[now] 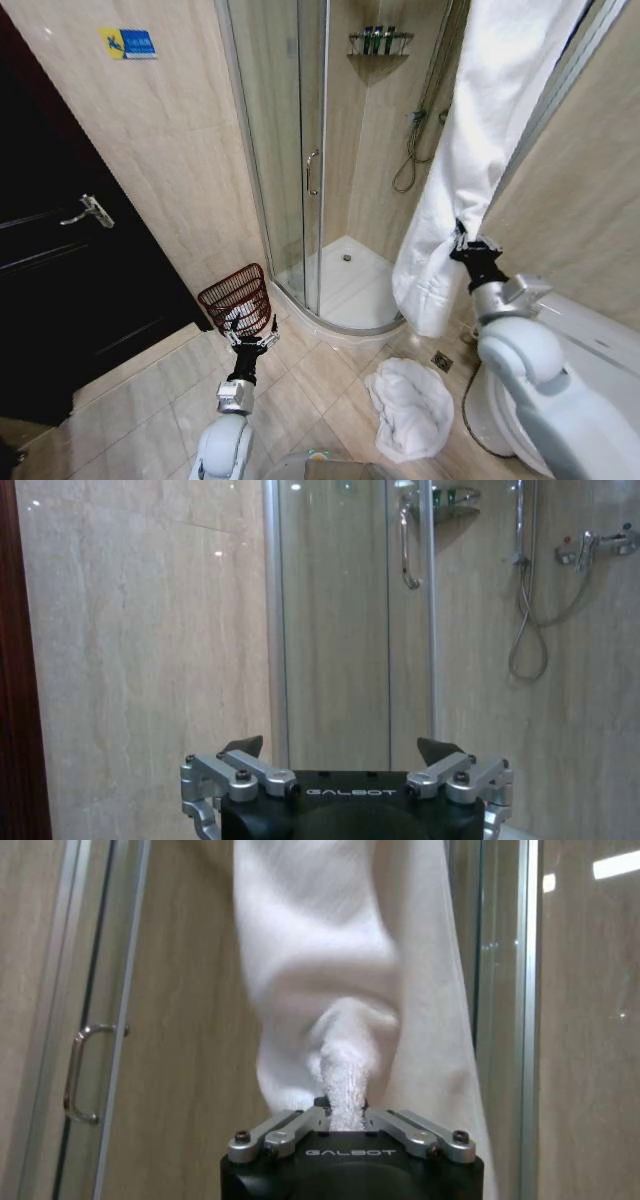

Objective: Discard the used towel into the hamper.

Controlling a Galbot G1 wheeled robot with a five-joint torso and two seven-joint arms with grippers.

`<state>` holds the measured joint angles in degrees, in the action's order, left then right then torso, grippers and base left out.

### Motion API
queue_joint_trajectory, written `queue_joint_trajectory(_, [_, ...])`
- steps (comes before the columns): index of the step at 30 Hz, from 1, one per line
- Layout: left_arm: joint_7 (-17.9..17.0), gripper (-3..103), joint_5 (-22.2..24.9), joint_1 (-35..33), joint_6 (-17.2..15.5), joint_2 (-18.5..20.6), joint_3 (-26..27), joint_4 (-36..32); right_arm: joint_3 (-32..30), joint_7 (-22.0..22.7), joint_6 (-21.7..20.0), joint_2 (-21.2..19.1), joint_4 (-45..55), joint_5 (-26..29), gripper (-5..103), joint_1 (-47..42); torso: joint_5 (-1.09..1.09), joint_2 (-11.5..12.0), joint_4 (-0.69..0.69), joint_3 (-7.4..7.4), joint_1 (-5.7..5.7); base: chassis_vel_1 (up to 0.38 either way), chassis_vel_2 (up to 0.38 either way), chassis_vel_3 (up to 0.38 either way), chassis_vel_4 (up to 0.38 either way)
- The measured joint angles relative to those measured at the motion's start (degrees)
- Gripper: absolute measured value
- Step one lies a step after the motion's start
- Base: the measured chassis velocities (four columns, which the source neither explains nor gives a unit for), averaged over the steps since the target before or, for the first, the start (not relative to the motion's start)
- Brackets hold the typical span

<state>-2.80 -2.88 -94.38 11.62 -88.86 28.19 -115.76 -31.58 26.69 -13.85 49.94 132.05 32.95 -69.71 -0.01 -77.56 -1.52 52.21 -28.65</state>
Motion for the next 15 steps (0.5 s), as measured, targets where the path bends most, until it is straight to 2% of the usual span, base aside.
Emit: queue_joint_trajectory(15, [0.00,100,-0.02,-0.25,1.06,-0.10,0.01,0.41,-0.29,0.08,0.54,-0.74,0.98,-1.22,4,-0.56,0.01,0.00,0.00,0.00,0.00,0.000,0.000,0.000,0.000])
